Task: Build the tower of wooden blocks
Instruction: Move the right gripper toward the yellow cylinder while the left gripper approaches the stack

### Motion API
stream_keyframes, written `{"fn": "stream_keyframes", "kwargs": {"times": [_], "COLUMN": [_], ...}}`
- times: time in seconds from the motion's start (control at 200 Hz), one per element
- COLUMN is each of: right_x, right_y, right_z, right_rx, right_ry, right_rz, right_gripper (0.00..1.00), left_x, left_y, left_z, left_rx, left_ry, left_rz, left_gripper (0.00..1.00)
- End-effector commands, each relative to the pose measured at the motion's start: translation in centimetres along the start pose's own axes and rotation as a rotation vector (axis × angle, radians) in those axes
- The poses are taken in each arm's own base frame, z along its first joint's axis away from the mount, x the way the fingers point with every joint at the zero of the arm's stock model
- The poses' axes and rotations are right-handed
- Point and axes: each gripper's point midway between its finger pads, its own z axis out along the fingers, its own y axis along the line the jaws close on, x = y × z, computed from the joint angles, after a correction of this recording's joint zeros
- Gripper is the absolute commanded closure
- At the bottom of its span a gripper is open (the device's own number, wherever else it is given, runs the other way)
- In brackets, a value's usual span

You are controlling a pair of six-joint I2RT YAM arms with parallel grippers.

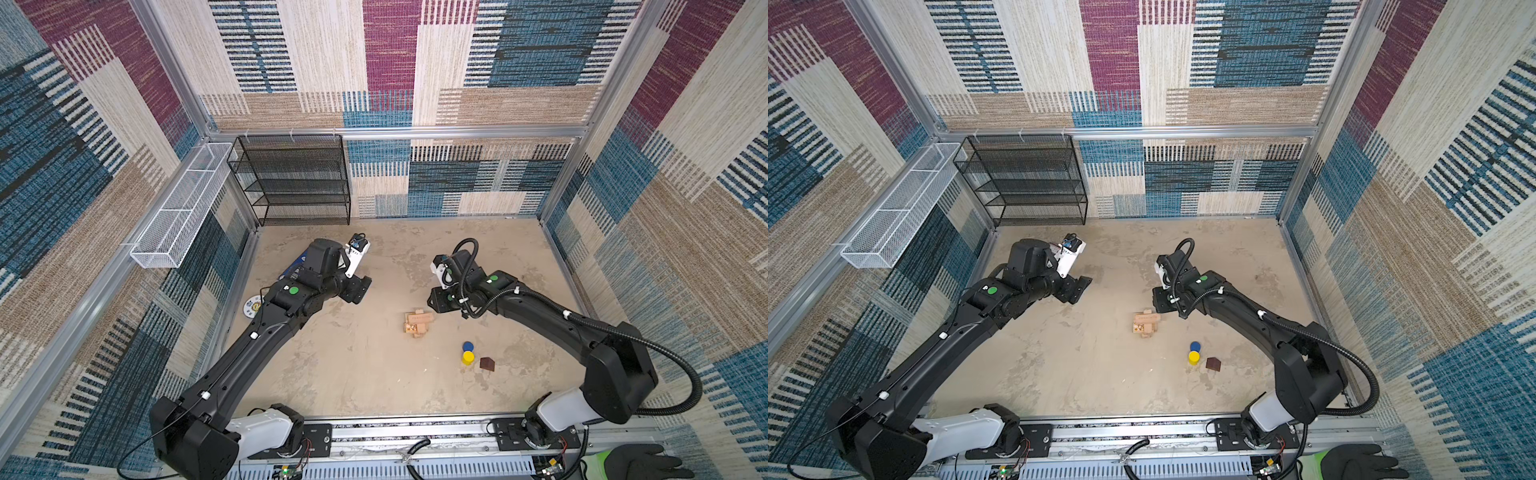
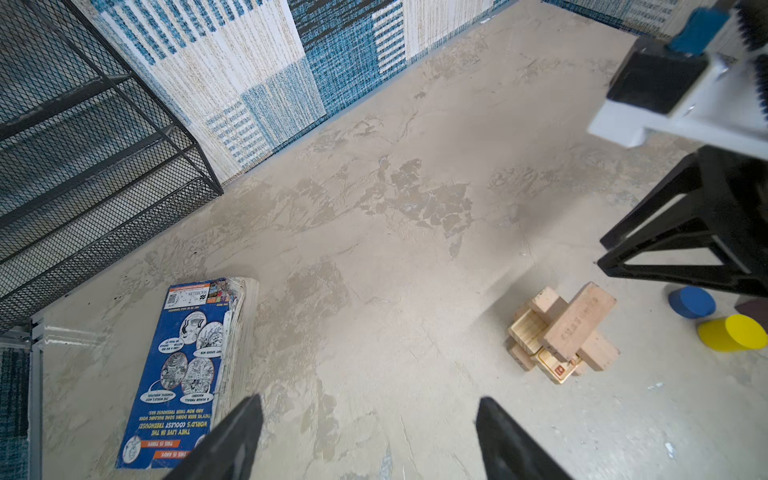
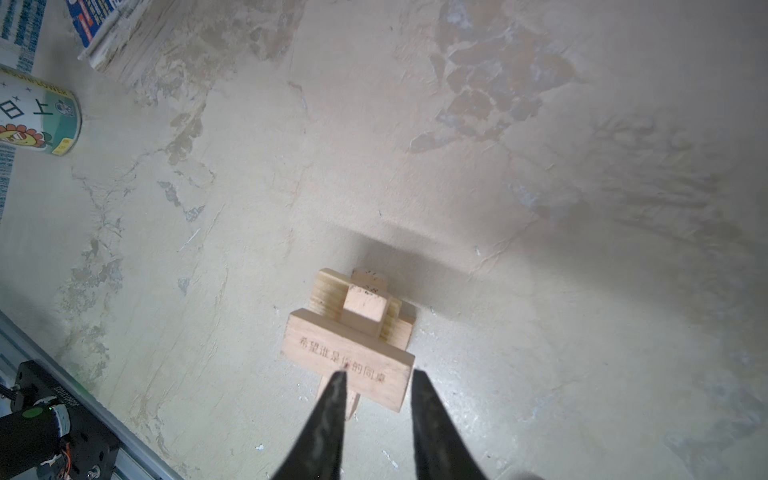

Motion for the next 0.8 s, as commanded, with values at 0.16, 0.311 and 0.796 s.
{"fn": "stream_keyframes", "kwargs": {"times": [0.16, 0.311, 0.796], "right_x": [2.7, 7.1, 12.8], "right_y": [-2.4, -3.7, -4.9], "right_z": [-3.6, -3.7, -2.0], "right_rx": [0.098, 0.145, 0.217], "right_ry": [-0.038, 0.070, 0.096], "right_rz": [0.100, 0.167, 0.182], "right_gripper": [0.25, 0.11, 0.33], "left_x": [-4.1, -4.6, 2.6], "left_y": [-3.4, -5.6, -14.2], "left_z": [-3.4, -4.2, -1.4], "left_rx": [0.225, 0.371, 0.593], "left_ry": [-0.144, -0.132, 0.049], "left_rz": [-0.047, -0.100, 0.075], "left_gripper": [0.10, 0.01, 0.09]}}
